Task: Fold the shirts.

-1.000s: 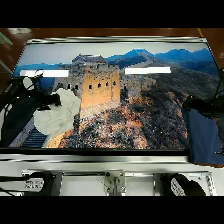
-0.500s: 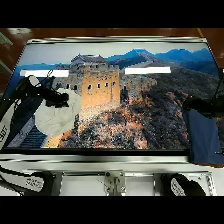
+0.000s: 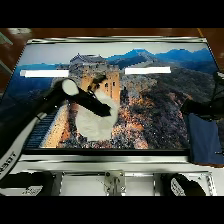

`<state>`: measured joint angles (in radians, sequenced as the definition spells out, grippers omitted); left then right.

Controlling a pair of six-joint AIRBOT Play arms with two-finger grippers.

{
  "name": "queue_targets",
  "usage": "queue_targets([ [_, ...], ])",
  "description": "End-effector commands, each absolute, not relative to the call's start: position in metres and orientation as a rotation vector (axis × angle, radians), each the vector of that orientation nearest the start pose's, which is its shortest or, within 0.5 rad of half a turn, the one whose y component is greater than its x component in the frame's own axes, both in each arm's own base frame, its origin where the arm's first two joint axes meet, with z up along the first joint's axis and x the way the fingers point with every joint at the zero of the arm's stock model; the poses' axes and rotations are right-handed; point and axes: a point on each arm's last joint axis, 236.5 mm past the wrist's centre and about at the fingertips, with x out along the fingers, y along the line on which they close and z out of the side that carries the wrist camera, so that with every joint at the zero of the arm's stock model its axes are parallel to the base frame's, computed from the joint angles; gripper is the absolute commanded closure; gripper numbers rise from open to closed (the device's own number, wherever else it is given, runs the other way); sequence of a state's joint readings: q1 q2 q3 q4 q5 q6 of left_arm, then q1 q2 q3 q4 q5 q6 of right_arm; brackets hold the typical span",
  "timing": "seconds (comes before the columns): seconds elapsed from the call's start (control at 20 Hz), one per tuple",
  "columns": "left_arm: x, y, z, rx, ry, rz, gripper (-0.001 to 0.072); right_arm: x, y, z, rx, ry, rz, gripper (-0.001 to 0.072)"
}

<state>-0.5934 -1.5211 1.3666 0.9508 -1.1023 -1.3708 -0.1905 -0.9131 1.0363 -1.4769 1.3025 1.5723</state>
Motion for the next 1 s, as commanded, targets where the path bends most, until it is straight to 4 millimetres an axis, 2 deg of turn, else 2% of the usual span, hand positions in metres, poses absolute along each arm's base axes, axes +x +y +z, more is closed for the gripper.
queue_targets([
  [0.0,0.259,-0.436,0.01,-0.065,1.259,-1.016,0.0667,0.281,-0.035,0.07,0.164,1.273,-0.088,0.0021],
  [0.05,0.253,-0.443,0.002,-0.073,1.273,-1.02,0.0487,0.28,-0.035,0.07,0.164,1.274,-0.088,0.002],
  [0.1,0.254,-0.441,-0.002,-0.087,1.297,-1.005,0.0139,0.282,-0.035,0.071,0.164,1.269,-0.089,0.002],
  [0.15,0.261,-0.431,-0.003,-0.101,1.32,-0.972,-0.0005,0.284,-0.035,0.071,0.164,1.256,-0.09,0.002],
  [0.25,0.297,-0.384,-0.006,-0.083,1.34,-0.865,-0.0004,0.292,-0.023,0.068,0.21,1.243,-0.049,0.002],
  [0.35,0.336,-0.312,-0.009,-0.094,1.389,-0.694,-0.0004,0.298,0.006,0.052,0.291,1.278,0.067,0.002],
  [0.4,0.345,-0.28,-0.007,-0.117,1.424,-0.644,-0.0005,0.303,0.017,0.044,0.328,1.294,0.116,0.002],
  [0.5,0.342,-0.22,-0.007,-0.161,1.51,-0.579,-0.0006,0.318,0.036,0.03,0.408,1.309,0.191,0.0021],
  [0.6,0.319,-0.182,-0.018,-0.216,1.58,-0.516,-0.0006,0.33,0.057,0.017,0.496,1.332,0.277,0.002],
  [0.7,0.285,-0.169,-0.041,-0.288,1.641,-0.473,-0.0009,0.334,0.072,0.001,0.544,1.375,0.359,0.002],
  [0.8,0.252,-0.177,-0.066,-0.369,1.709,-0.468,-0.001,0.333,0.075,-0.016,0.564,1.427,0.374,0.002],
  [0.85,0.243,-0.183,-0.076,-0.399,1.722,-0.468,-0.001,0.329,0.076,-0.023,0.563,1.458,0.389,0.002],
  [0.95,0.24,-0.195,-0.09,-0.426,1.691,-0.454,-0.001,0.318,0.079,-0.028,0.557,1.511,0.427,0.002],
])
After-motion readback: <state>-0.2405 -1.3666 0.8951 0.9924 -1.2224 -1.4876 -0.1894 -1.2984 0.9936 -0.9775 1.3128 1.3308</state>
